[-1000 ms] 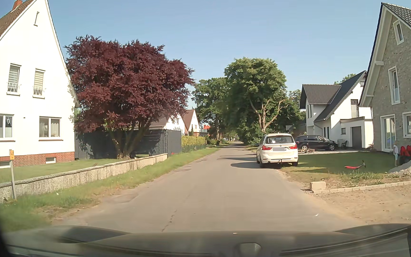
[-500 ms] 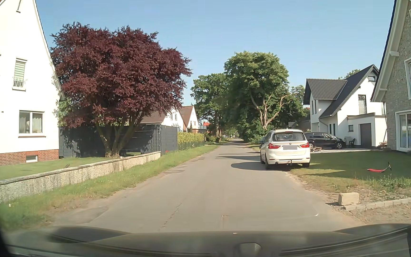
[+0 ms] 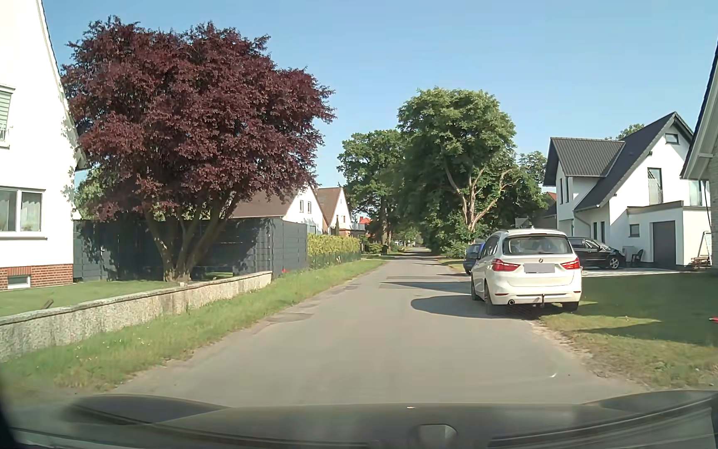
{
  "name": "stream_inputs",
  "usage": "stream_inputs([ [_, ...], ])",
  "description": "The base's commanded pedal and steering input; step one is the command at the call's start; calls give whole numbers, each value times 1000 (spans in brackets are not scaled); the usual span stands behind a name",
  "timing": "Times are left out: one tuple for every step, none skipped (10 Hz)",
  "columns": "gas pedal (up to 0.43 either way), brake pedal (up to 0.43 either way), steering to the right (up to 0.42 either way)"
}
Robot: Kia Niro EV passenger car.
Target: Follow the waypoints while adhering to traffic rules and regulations
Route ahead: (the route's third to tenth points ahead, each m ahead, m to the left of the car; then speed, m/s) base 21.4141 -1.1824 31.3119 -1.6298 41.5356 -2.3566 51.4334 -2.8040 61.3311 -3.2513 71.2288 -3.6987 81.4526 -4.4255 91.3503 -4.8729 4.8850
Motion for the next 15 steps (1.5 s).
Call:
stream_inputs([
  [118, 6, -18],
  [67, 6, -18],
  [39, 6, -17],
  [20, 6, -15],
  [8, 6, -12],
  [8, 6, -12],
  [0, 6, -12],
  [0, 6, -9],
  [0, 6, -2],
  [0, 6, 6],
  [8, 6, 12],
  [20, 6, 14],
  [47, 6, 14],
  [67, 6, 16],
  [98, 6, 19],
])
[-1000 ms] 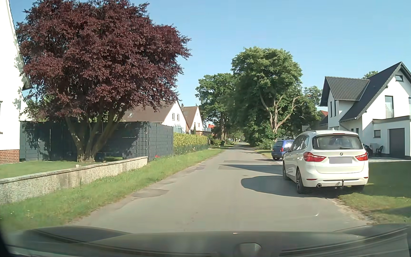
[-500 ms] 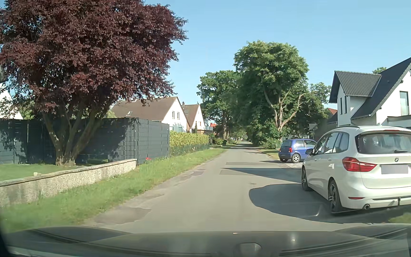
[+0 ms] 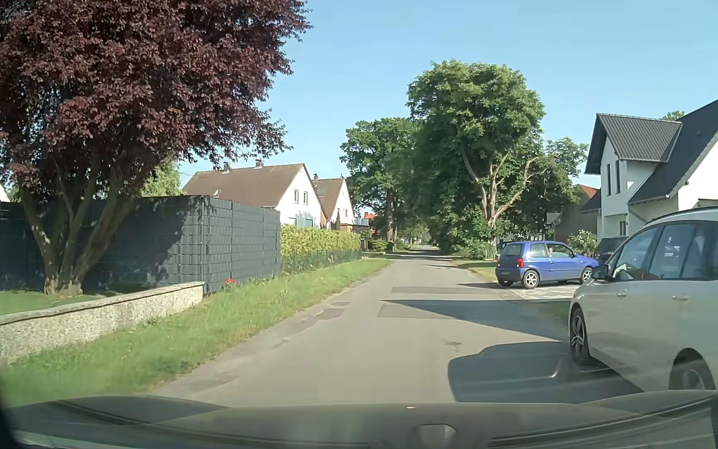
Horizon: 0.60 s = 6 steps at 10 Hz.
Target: Follow the waypoints while adhering to traffic rules and regulations
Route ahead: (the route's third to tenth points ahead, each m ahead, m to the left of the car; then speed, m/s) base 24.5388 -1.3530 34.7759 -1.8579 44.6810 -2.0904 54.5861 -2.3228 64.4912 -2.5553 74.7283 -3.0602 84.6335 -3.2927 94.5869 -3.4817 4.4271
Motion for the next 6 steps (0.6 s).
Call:
stream_inputs([
  [98, 6, 21],
  [110, 6, 23],
  [118, 6, 25],
  [130, 6, 25],
  [169, 6, 26],
  [177, 6, 26],
])
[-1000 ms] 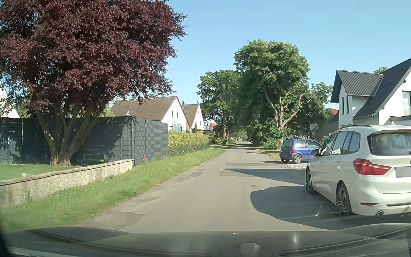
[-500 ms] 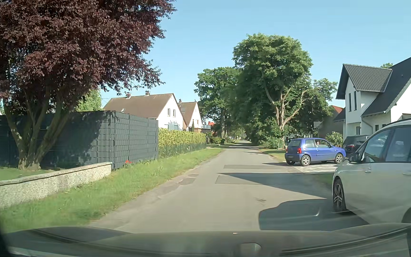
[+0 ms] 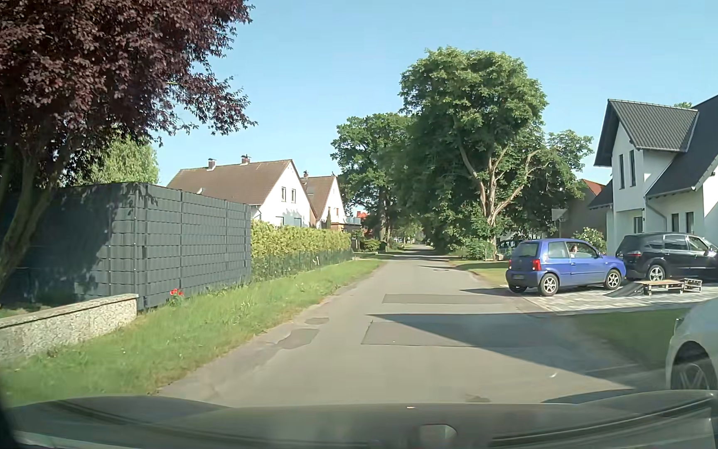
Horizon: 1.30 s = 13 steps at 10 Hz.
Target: Follow the waypoints while adhering to traffic rules and regulations
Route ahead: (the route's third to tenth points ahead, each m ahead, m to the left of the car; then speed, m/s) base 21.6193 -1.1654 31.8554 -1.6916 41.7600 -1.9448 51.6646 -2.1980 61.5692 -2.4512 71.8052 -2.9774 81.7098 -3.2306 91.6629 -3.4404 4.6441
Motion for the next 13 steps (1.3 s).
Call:
stream_inputs([
  [177, 6, 26],
  [177, 6, 25],
  [177, 6, 24],
  [177, 6, 21],
  [177, 6, 14],
  [177, 6, 13],
  [177, 6, 13],
  [169, 6, 13],
  [169, 6, 12],
  [169, 6, 12],
  [169, 6, 12],
  [169, 6, 12],
  [169, 6, 13],
])
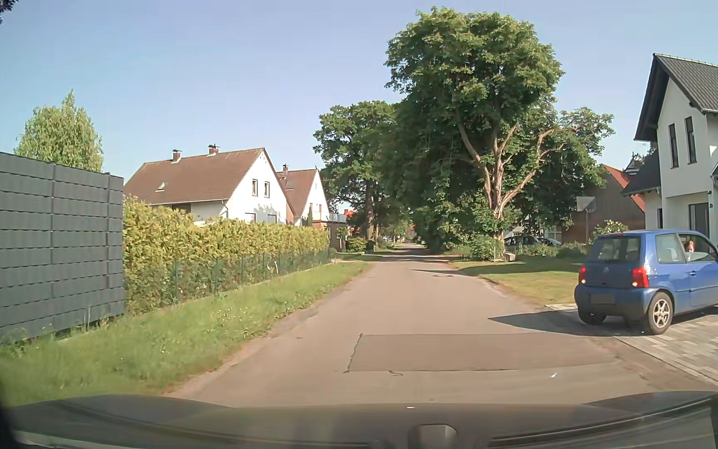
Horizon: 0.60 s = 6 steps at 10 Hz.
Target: Follow the waypoints while adhering to traffic rules and regulations
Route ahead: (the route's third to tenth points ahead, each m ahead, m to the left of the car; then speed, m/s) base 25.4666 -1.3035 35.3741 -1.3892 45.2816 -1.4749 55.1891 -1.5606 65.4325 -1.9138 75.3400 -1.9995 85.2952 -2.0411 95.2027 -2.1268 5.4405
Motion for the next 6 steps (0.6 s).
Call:
stream_inputs([
  [169, 6, 15],
  [157, 6, 17],
  [157, 6, 20],
  [157, 6, 21],
  [157, 6, 20],
  [157, 6, 21],
])
